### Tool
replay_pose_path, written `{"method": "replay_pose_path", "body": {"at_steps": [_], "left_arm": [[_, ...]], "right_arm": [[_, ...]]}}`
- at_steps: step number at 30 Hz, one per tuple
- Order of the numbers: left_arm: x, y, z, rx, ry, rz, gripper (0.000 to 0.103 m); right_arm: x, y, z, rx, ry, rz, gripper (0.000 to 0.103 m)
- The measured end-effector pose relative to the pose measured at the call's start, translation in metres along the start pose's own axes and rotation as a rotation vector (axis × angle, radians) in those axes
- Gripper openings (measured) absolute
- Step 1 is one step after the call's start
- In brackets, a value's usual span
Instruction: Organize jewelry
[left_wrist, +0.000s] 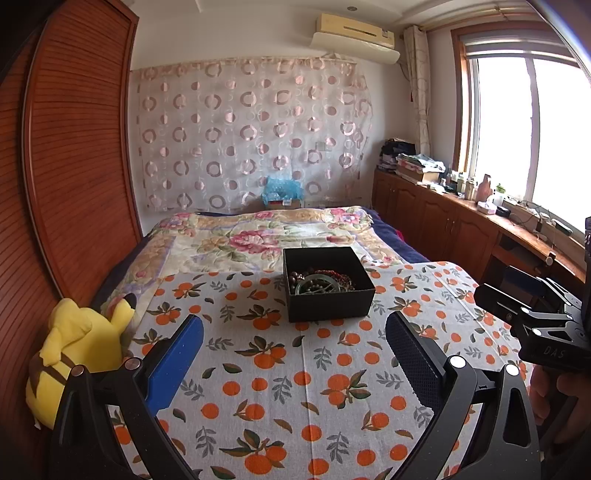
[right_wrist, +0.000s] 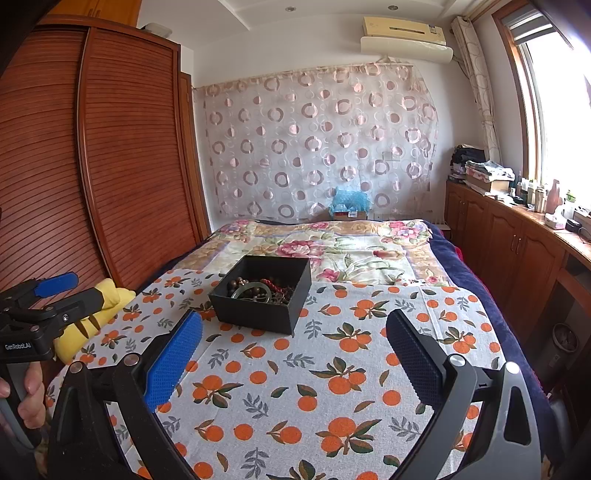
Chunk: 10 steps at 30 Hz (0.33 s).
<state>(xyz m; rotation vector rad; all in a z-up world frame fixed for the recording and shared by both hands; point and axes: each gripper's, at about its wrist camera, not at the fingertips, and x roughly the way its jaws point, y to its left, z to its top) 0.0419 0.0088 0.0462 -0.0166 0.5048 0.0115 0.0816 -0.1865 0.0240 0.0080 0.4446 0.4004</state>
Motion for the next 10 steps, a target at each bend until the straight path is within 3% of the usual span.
{"method": "replay_pose_path", "body": {"at_steps": [10], "left_arm": [[-0.0003,-0.0005,0.0001,-0.001,-0.002,0.0,0.095]], "right_arm": [[0.0,-0.0001,0.0004,0.0,0.0,0.0,0.1]]}}
